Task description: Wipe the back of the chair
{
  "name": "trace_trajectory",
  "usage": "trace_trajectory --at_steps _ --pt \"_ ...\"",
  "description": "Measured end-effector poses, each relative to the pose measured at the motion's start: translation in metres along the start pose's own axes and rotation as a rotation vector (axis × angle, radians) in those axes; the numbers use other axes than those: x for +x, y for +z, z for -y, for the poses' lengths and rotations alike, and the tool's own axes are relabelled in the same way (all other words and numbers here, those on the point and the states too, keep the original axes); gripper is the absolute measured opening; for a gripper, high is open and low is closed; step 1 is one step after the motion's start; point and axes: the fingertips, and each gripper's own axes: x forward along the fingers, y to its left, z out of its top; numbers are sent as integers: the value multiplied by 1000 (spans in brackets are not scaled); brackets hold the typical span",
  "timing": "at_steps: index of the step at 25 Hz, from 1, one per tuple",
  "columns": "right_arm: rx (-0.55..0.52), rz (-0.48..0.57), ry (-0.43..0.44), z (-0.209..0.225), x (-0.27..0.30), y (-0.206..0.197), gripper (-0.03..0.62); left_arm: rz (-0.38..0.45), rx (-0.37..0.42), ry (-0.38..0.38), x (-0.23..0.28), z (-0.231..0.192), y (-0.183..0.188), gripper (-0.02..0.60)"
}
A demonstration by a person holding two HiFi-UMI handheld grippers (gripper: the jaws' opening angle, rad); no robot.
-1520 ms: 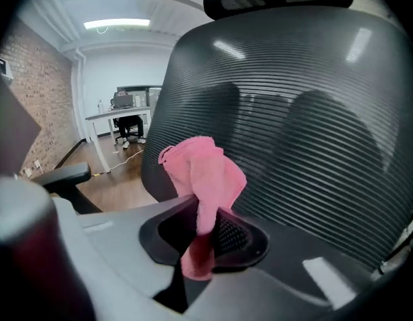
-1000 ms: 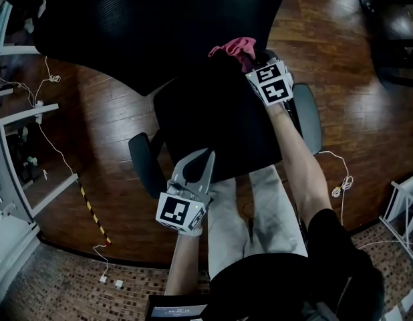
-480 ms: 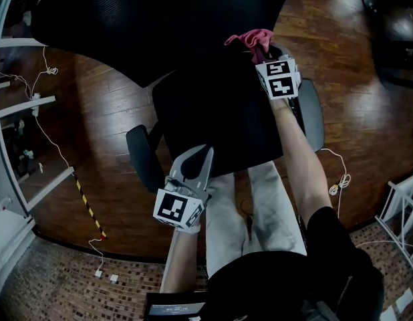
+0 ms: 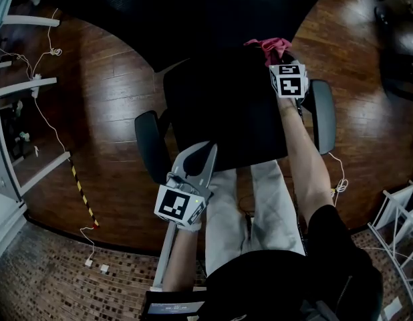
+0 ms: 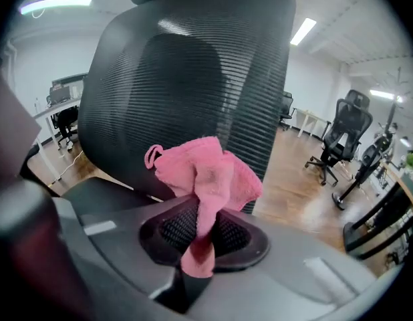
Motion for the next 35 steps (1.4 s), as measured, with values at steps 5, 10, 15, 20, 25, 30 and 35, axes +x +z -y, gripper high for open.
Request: trace_trajectory --at_steps 5,10,15,20,25,30,35 --pt "-83 32 68 -56 9 23 38 4 -23 27 -17 -17 -8 -9" --pt "-158 78 172 -135 15 61 38 21 -40 55 -37 -34 -9 -9" --pt "-221 88 275 -210 15 79 38 56 -58 95 -58 -52 -4 -9" --pt "-284 97 363 -278 17 92 38 74 -77 121 -76 -69 -7 -9" --pt "-343 93 463 -326 10 87 38 91 -96 132 -84 -73 -7 -9" --pt "-347 159 515 -357 -4 119 40 87 -88 113 -87 -76 1 -9" --pt "-276 272 512 -342 -24 172 38 66 -73 100 -79 -71 -5 -9"
